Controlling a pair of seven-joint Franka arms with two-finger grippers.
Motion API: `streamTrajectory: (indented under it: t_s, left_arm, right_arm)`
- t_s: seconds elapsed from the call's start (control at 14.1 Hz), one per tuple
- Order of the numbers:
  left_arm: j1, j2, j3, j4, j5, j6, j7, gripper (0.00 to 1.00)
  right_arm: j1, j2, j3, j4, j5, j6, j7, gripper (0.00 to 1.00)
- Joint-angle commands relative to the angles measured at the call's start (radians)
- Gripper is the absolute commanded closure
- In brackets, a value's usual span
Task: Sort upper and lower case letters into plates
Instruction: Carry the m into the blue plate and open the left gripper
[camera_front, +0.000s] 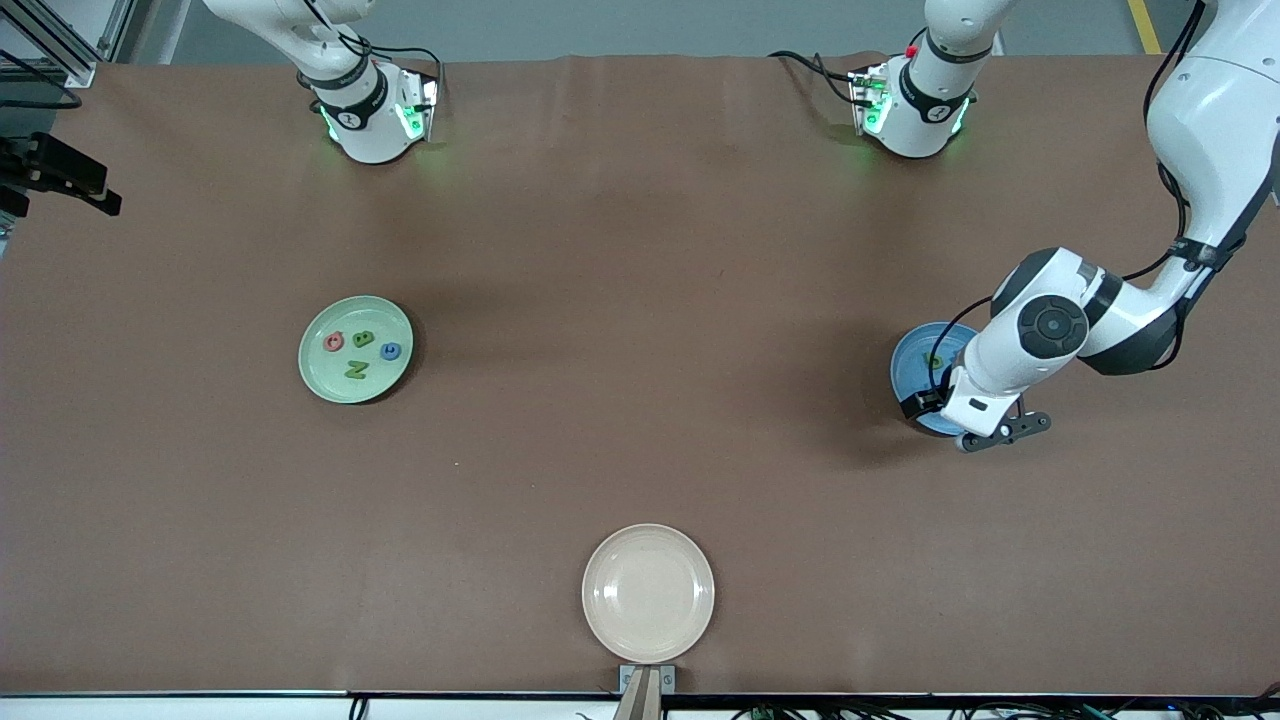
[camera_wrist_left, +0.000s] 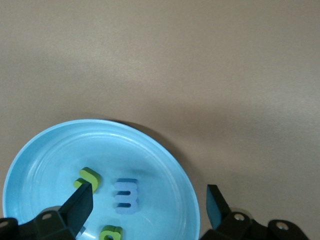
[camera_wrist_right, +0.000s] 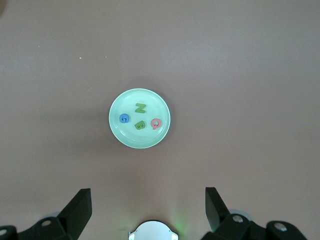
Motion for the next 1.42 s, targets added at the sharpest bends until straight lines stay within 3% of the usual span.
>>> streamTrajectory:
  t_s: [0.0,0.57,0.78,0.92,1.14,1.35]
  left_arm:
    - [-0.008,-0.026,0.000,0.004,-0.020,-0.008,-0.006,0.00]
    - [-0.028,-0.061,0.002,0.028,-0.027,-0.081,0.035,0.00]
    - [-0.054,-0.153,0.066,0.027,-0.209,-0.081,0.230,0.00]
    - [-0.123,-0.239,0.164,0.032,-0.364,-0.081,0.365,0.00]
    - [-0.316,-0.401,0.404,0.020,-0.600,-0.104,0.572,0.00]
    - [-0.449,-0.540,0.642,0.029,-0.831,-0.251,0.856,0.00]
  right_arm:
    - [-0.021,-0.014,0.010,0.009,0.011,-0.016,-0.001,0.00]
    - [-0.021,-0.014,0.008,0.040,0.046,-0.076,0.000,0.00]
    - [-0.020,-0.014,0.010,0.040,0.037,-0.073,-0.007,0.00]
    - [-0.018,-0.016,0.014,0.040,0.031,-0.073,-0.009,0.00]
    - [-0.018,-0.016,0.014,0.040,0.008,-0.066,-0.012,0.00]
    - [-0.018,-0.016,0.014,0.040,-0.012,-0.055,-0.012,0.00]
